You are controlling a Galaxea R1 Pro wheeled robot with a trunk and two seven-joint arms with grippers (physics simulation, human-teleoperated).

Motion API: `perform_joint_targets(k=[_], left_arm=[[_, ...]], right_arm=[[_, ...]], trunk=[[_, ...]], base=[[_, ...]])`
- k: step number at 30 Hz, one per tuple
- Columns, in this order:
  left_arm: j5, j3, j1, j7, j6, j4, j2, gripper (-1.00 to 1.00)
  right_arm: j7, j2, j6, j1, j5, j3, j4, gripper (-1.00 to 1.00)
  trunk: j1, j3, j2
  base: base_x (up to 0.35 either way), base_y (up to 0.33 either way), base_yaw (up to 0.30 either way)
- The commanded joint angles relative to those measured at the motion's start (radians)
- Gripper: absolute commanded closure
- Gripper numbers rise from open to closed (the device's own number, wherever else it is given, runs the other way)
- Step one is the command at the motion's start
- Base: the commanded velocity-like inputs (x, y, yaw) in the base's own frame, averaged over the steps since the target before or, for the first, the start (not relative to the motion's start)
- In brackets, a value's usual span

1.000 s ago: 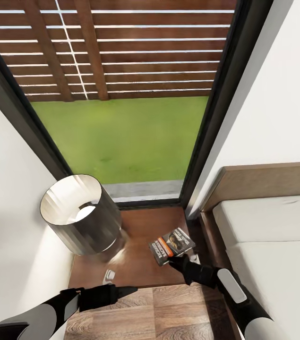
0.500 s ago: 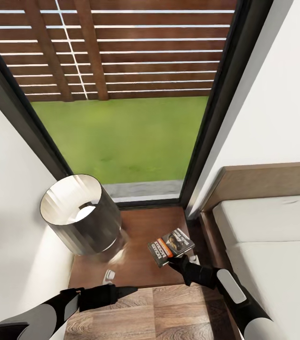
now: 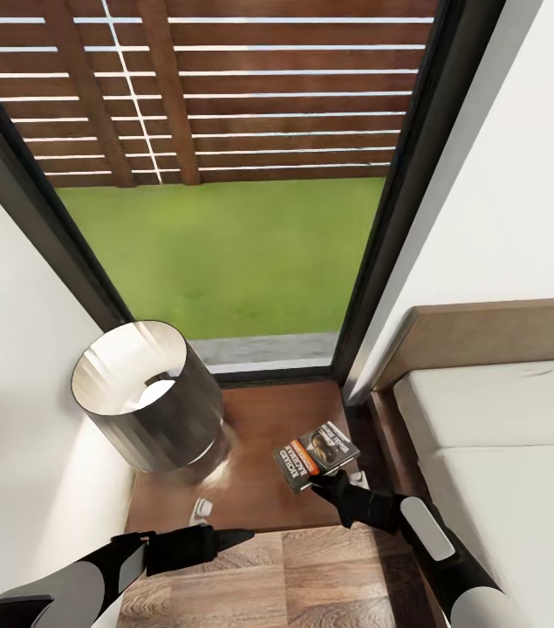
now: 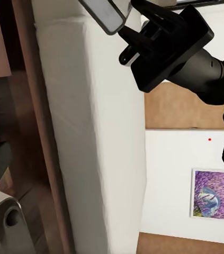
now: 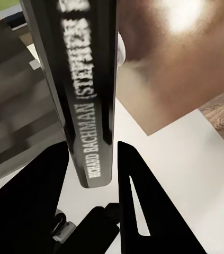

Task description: In the bedroom, move the book from the bed onto either nightstand, and place the two sandals side by side next to the bed.

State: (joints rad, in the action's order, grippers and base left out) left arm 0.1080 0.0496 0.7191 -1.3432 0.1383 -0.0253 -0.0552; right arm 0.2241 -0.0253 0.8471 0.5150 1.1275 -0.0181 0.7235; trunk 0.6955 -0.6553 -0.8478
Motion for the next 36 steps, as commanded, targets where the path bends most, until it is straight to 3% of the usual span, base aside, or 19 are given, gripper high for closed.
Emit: perform_joint_targets(k=[1,14,21,33,36], left_arm=[[-0.002,0.004,0.0,-0.004,0.011,0.0,0.0,-1.0],[-0.001,0.004,0.0,-0.004,0.01,0.001,0.002,-1.0],[-0.001,0.004,0.0,-0.004,0.011,0.0,0.002,-1.0],[-0.001,-0.022,0.0,-0.004,0.011,0.0,0.002,-1.0],[-0.001,-0.023,0.0,-0.004,0.011,0.0,0.002,-1.0]], right_arm=[[0.006,-0.001,0.001,0.0,-0.005,-0.002,0.0,1.0],[0.006,-0.001,0.001,0.0,-0.005,-0.002,0.001,1.0],[0.006,-0.001,0.001,0.0,-0.005,-0.002,0.001,1.0],[0.006,-0.001,0.001,0.0,-0.005,-0.002,0.001,1.0],[0.006,-0.001,0.001,0.0,-0.005,-0.002,0.001,1.0]], trunk=[[0.0,-0.001,-0.001],[0.05,-0.041,-0.092],[0.05,-0.041,-0.092],[0.096,-0.079,-0.176],[0.096,-0.079,-0.176]], base=[[0.0,0.0,0.0],[0.0,0.0,0.0],[0.0,0.0,0.0],[0.0,0.0,0.0],[0.0,0.0,0.0]])
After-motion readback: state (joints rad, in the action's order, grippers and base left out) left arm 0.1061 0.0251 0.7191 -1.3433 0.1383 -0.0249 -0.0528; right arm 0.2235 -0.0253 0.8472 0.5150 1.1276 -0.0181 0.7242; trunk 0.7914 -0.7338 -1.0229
